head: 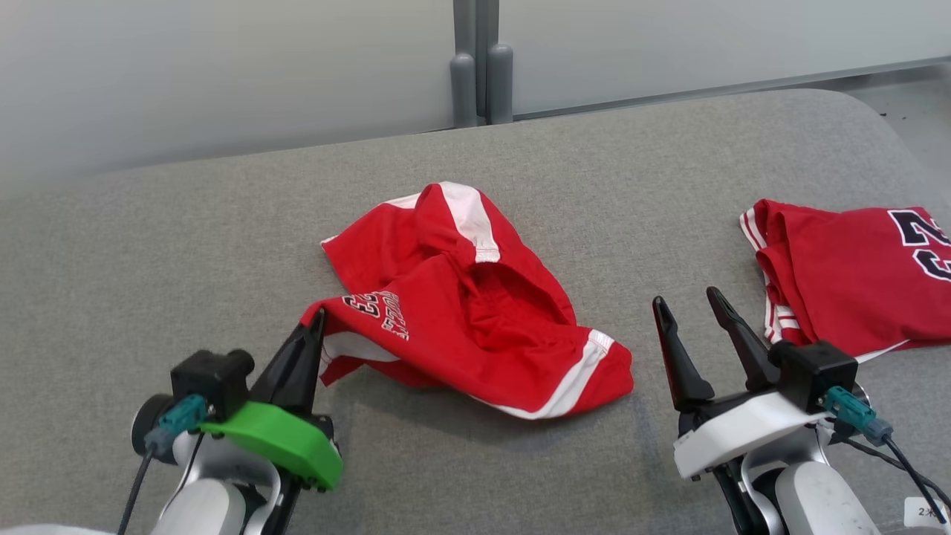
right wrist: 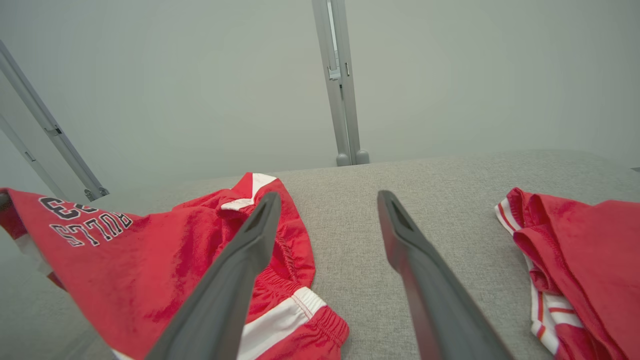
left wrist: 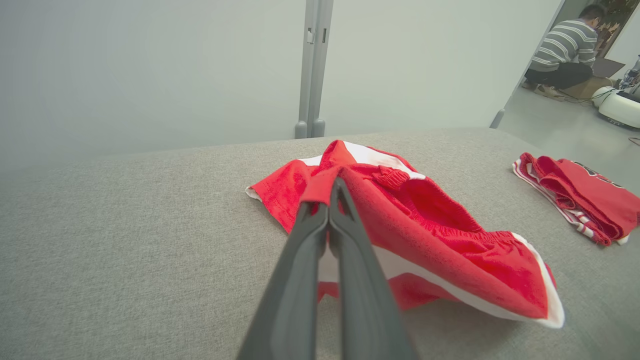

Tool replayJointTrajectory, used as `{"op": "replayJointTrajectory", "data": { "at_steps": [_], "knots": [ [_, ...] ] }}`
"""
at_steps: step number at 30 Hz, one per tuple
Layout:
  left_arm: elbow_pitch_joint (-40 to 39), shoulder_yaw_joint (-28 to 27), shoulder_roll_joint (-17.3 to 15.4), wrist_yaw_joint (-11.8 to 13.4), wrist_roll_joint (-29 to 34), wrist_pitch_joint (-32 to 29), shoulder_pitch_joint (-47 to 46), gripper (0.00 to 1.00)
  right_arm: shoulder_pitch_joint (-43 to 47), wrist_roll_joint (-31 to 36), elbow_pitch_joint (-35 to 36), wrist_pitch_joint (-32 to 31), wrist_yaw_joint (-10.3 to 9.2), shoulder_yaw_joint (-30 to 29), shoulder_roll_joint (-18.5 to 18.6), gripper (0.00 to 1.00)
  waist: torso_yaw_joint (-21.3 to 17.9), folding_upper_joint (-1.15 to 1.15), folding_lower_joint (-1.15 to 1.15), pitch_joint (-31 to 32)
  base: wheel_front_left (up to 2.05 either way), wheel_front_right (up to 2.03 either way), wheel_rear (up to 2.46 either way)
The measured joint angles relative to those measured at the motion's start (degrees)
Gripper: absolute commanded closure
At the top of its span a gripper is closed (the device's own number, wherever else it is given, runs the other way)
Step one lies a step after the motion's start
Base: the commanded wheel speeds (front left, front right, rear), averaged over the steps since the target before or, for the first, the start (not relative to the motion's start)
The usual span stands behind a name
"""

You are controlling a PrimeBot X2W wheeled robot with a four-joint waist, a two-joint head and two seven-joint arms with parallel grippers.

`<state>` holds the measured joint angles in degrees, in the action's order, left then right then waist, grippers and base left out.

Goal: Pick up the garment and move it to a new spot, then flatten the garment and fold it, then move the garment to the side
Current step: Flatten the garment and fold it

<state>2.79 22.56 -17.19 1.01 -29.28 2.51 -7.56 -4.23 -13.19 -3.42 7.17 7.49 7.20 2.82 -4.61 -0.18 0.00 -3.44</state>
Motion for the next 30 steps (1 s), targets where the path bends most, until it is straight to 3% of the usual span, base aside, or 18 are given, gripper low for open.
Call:
{"op": "replayJointTrajectory", "data": {
  "at_steps": [5, 21, 30],
  "knots": [
    [6.32, -0.27, 1.89, -0.76, -0.97, -0.76, -7.18, 1.00, -1.37, 0.02, -0.27, 0.05, 0.00, 0.56, 0.00, 0.00, -1.35, 0.00, 0.00, -1.57, 0.00, 0.00, 0.00],
    [42.36, -1.24, 3.30, -3.46, -1.24, -1.44, -31.42, 1.00, -7.51, -0.69, -3.30, 2.72, 0.00, 3.28, 0.02, 0.00, -6.49, 0.00, 0.00, -9.74, 0.00, 0.00, 0.00],
    [53.26, -2.78, 2.92, -1.00, -1.24, 2.38, -35.59, 1.00, -9.23, -0.75, -5.08, 3.97, 0.00, 2.67, 0.02, 0.00, -7.97, 0.00, 0.00, -12.38, 0.00, 0.00, 0.00]
  ]
}}
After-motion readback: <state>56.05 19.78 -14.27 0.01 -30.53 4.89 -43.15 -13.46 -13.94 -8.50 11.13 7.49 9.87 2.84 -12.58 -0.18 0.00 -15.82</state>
